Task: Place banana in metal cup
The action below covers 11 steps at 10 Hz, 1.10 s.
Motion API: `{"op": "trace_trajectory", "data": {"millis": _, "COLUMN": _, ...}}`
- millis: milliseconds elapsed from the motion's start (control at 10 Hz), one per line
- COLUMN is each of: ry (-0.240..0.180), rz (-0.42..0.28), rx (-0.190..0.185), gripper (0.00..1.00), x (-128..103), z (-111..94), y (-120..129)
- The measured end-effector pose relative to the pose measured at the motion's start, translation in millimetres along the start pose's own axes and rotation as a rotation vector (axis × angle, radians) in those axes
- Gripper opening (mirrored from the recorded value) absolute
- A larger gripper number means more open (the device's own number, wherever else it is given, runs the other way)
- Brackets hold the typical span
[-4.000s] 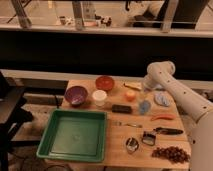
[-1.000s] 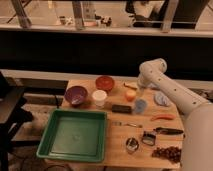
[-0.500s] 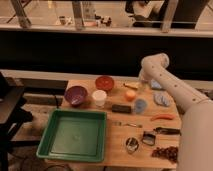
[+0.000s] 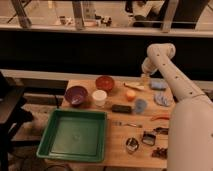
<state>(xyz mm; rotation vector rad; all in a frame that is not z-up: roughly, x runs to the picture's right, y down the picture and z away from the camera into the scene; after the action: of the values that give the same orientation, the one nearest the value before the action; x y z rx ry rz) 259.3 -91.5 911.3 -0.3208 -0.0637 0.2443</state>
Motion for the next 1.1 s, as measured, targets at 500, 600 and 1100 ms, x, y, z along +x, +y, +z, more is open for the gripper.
{"op": "trace_trajectory", "data": {"millis": 500, "ry": -0.043, "rz": -0.039, "rx": 0.075, "gripper": 0.80, "x": 25.2, "z": 32.7, "y": 10.9}}
{"op": "trace_trajectory", "data": {"millis": 600, "ry": -0.051, "rz": -0.053, "rx": 0.088, "gripper": 0.80, "x": 22.9, "z": 33.9, "y": 11.9}}
{"op": "trace_trajectory", "data": {"millis": 1100, "ry": -0.069, "rz": -0.099, "rx": 0.115, "gripper": 0.80, "x": 21.1, "z": 56.6, "y": 13.4}}
